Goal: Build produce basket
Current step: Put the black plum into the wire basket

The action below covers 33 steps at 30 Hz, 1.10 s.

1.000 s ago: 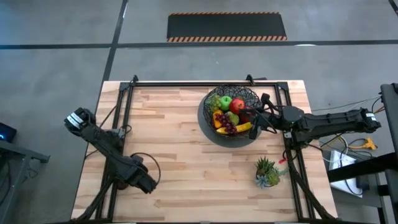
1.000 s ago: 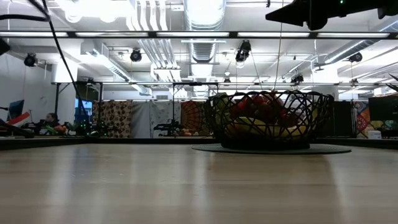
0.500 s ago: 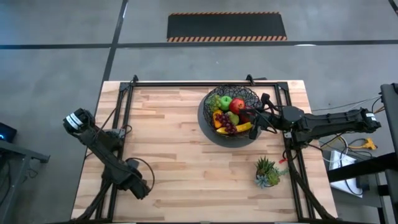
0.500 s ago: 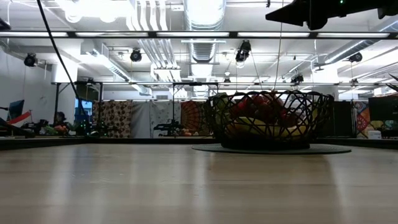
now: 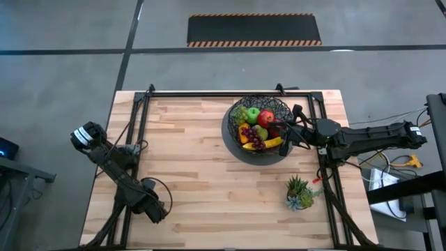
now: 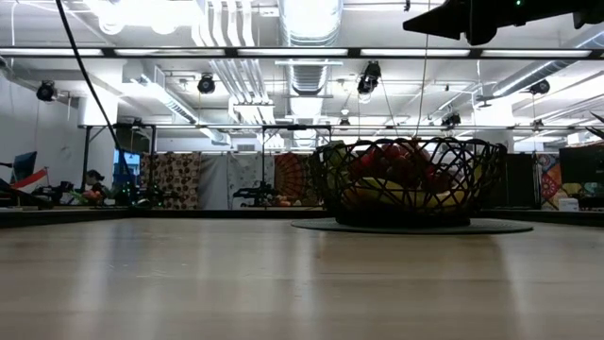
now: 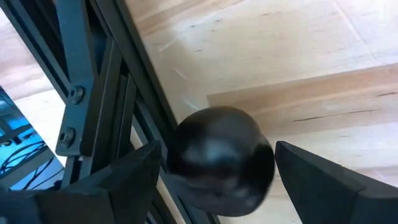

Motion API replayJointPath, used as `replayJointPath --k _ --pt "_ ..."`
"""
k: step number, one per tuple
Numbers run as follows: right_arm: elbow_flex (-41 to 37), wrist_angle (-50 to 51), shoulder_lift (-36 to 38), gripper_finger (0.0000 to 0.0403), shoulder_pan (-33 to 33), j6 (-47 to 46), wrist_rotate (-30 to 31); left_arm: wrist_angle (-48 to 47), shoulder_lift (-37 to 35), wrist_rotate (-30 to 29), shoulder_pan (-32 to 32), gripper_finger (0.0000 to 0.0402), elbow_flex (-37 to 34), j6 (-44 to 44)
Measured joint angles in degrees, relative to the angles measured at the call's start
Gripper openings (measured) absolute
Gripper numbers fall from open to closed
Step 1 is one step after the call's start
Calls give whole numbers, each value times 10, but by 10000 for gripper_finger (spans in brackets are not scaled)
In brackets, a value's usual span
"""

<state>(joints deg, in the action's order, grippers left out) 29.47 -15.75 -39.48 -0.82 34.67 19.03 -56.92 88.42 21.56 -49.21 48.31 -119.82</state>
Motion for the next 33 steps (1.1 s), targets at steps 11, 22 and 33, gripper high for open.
replayJointPath --k 11,22,33 --pt "0 0 0 9 0 0 0 6 0 -5 0 232 1 6" --pt "0 0 0 9 0 -1 0 12 -3 -312 61 223 117 218" --pt "0 -4 -47 9 0 12 -123 149 -4 -523 185 222 193 725"
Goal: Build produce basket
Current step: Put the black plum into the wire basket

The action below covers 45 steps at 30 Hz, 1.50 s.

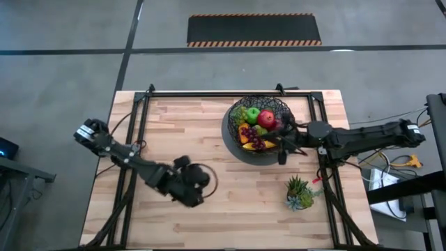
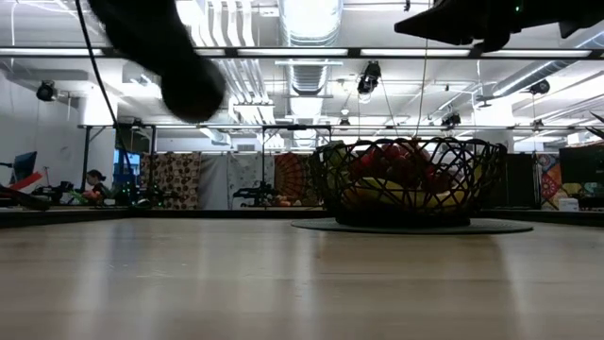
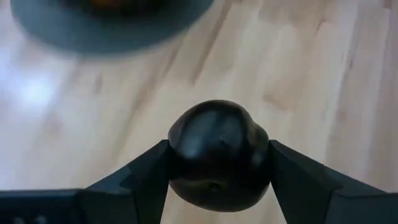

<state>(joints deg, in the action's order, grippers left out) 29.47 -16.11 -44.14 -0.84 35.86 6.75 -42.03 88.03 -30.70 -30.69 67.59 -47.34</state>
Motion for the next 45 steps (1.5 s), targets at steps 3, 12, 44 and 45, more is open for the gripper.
replayJointPath --k 3,12,44,45 --pt "0 -18 -16 9 0 -9 -39 78 0 -7 33 222 -16 148" --pt "0 -29 -85 9 0 -116 -106 331 -40 -9 109 222 -122 481" --pt "130 -111 -298 282 11 -368 -87 785 -68 69 198 224 -315 682" --pt "138 -87 -299 292 10 -378 -87 776 -68 69 198 225 -315 693"
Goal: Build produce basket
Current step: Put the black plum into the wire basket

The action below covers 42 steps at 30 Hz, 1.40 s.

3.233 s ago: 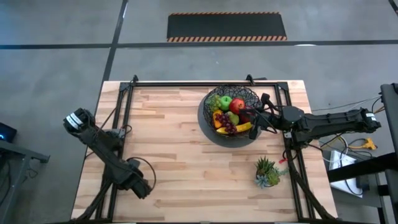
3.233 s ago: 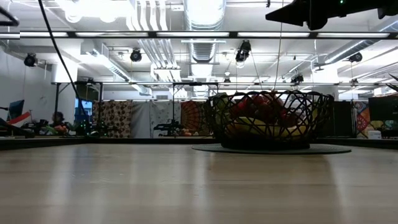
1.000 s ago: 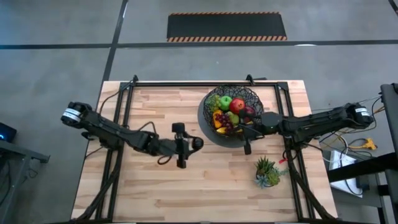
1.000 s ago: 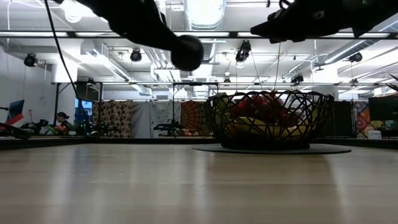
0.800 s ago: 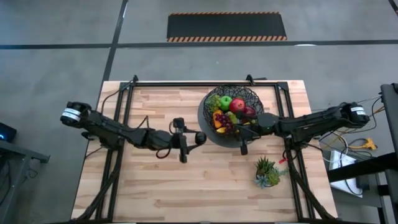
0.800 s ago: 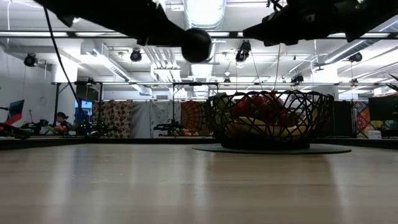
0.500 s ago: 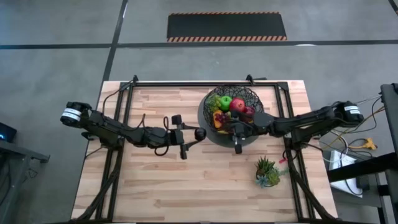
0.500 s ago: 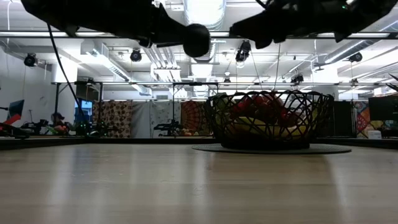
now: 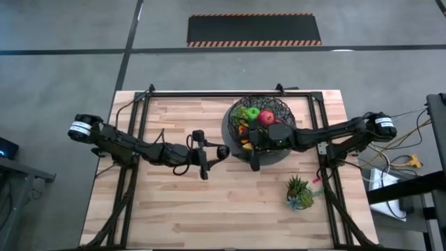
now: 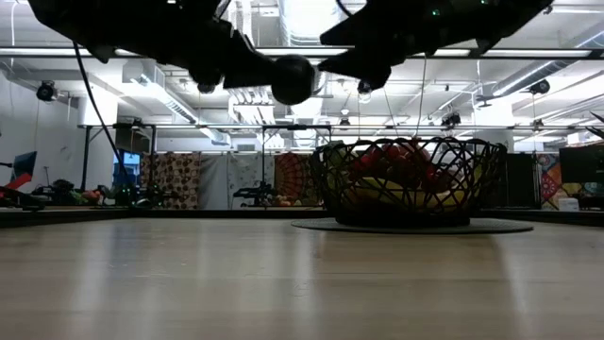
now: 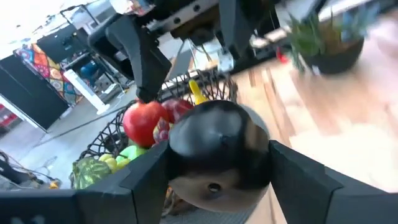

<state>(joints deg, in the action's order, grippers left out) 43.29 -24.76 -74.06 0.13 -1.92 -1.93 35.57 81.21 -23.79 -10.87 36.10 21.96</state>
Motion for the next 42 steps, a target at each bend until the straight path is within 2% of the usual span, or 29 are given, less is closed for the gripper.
replayJointPath --k 3,8,13,26,36,42 --pt "18 53 0 315 0 -21 -1 -21 0 -1 0 226 0 14" --pt "21 66 1 330 -1 -62 -30 -22 0 -3 -1 227 0 32" --pt "27 66 2 331 4 -104 -47 -2 0 -4 -1 228 0 91" --pt "33 69 -9 329 4 -100 -46 0 0 -9 -2 228 15 179" --pt "33 2 -43 329 4 -116 -45 64 2 -12 -1 228 24 220" --pt "46 -14 -48 329 4 -152 -45 63 2 -12 0 228 23 220"
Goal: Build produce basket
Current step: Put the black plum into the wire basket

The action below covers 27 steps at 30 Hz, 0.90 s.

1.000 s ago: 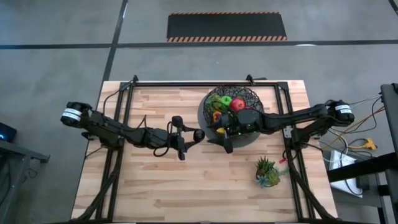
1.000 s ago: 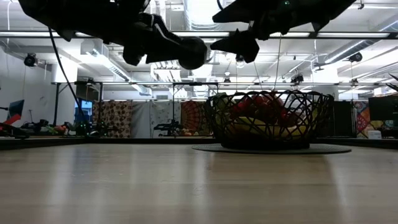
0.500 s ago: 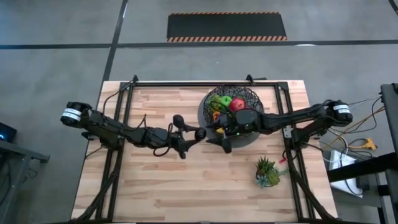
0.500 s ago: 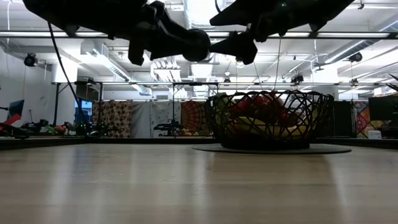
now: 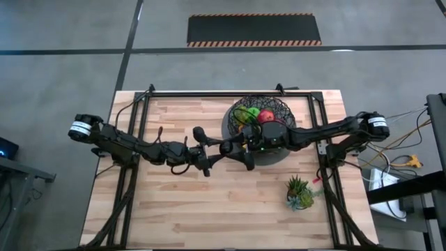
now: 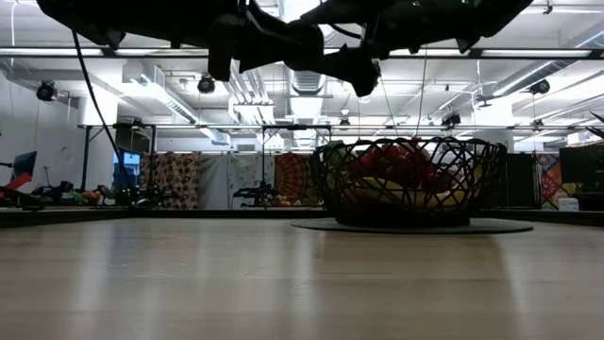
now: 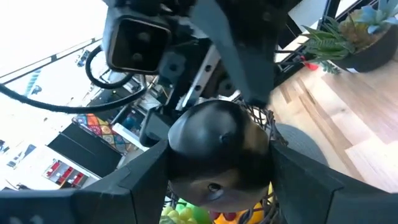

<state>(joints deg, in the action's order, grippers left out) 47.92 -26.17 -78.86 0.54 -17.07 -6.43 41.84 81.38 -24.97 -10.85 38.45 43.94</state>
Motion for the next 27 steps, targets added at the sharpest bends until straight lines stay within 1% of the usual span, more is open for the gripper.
replayJointPath --k 4,7,12,19,23,27 --pt "17 0 -11 329 2 -39 1 8 0 0 0 228 0 0" --pt "27 1 -29 328 2 -40 1 31 0 0 0 228 -1 -1" --pt "46 1 -54 321 2 -35 0 27 1 0 0 228 -3 -1" --pt "61 4 -65 277 3 -32 -11 28 1 0 0 228 -9 -2" --pt "61 7 -64 249 3 -40 -14 27 0 0 0 229 -9 -25" --pt "61 7 -65 245 3 -42 -15 27 0 0 0 240 -9 -30"
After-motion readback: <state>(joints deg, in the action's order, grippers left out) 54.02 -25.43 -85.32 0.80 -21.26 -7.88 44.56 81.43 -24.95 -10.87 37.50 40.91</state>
